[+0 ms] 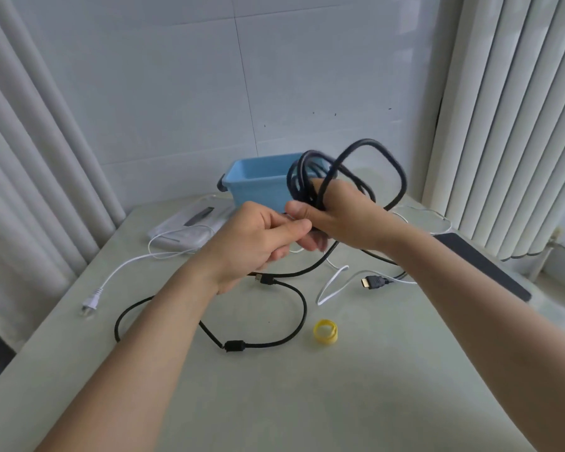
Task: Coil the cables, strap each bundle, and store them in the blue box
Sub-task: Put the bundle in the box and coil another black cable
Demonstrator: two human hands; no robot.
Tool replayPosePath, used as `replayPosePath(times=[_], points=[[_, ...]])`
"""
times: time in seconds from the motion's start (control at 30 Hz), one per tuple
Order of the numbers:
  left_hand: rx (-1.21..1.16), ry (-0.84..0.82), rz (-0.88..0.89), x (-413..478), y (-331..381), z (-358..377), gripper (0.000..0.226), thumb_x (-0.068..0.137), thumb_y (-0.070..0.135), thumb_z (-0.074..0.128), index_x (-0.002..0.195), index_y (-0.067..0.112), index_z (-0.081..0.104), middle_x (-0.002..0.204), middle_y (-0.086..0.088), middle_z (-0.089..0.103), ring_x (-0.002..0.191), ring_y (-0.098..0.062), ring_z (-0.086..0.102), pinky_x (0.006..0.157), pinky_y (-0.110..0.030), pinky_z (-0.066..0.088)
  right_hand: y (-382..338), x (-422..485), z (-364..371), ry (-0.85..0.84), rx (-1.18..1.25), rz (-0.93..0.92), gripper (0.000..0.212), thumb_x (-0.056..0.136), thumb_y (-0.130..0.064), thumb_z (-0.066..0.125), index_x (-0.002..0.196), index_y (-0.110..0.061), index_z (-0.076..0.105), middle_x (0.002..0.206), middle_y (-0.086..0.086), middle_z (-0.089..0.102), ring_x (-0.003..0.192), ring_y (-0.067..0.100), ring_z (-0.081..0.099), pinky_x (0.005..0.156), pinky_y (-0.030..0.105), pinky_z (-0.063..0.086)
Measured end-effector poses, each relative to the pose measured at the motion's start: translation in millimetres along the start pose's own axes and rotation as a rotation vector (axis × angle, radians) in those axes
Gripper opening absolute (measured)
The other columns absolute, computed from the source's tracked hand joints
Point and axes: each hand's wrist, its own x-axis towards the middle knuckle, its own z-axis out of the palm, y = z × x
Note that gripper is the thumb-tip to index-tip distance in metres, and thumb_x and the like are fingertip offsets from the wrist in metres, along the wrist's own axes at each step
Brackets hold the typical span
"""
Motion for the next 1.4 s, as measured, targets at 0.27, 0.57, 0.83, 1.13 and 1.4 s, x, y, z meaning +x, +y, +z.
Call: replayPosePath(times=[0.27, 0.57, 0.83, 1.13, 1.4], points=[[0.545, 0.289, 0.393, 0, -1, -22, 0.059, 0.069, 0.032, 0.091, 0.122, 0.031, 0.066, 0.102, 0.010, 0.063, 0.082, -0.006, 0.060, 0.072, -0.025, 0.048, 9, -10, -19, -0.472, 0.215, 0.190, 0.074, 0.063, -0.079, 0.070, 0.073, -0.008, 0.053, 0.045, 0.004, 0.037, 0.041, 0.020, 0.030, 0.046, 0.028, 0.030], [0.671, 0.085, 0.508, 8, -17, -10, 0.064, 0.070, 0.034, 0.085, 0.129, 0.032, 0.059, 0.136, 0.019, 0.057, 0.138, -0.007, 0.045, 0.114, -0.039, 0.038, 0, -14, -22, -0.676, 0.312, 0.216, 0.026, 0.079, -0.016, 0.071, 0.066, -0.004, 0.052, 0.049, 0.003, 0.028, 0.037, 0.016, 0.024, 0.039, 0.019, 0.024], [0.573, 0.275, 0.543, 13, -27, -14, 0.045, 0.085, 0.013, 0.065, 0.129, 0.022, 0.059, 0.111, 0.010, 0.065, 0.095, -0.009, 0.065, 0.084, -0.038, 0.057, 1, -10, -22, -0.481, 0.364, 0.081, 0.041, 0.078, -0.030, 0.074, 0.061, 0.001, 0.053, 0.047, 0.008, 0.053, 0.047, 0.021, 0.047, 0.056, 0.028, 0.041], [0.821, 0.310, 0.596, 17, -26, -12, 0.054, 0.085, 0.017, 0.062, 0.137, 0.026, 0.056, 0.101, 0.005, 0.061, 0.086, -0.020, 0.061, 0.071, -0.044, 0.054, -7, -10, -14, -0.400, 0.362, 0.048, 0.015, 0.085, -0.009, 0.069, 0.081, 0.001, 0.058, 0.054, 0.009, 0.058, 0.053, 0.024, 0.056, 0.066, 0.036, 0.051], [0.217, 0.364, 0.231, 21, -54, -26, 0.068, 0.088, 0.056, 0.061, 0.148, 0.028, 0.043, 0.113, 0.007, 0.067, 0.093, -0.005, 0.069, 0.087, -0.021, 0.053, -3, -6, -24, -0.087, 0.830, 0.131, 0.033, 0.097, -0.033, 0.054, 0.069, -0.020, 0.042, 0.048, -0.010, 0.026, 0.040, 0.010, 0.023, 0.044, 0.023, 0.031]])
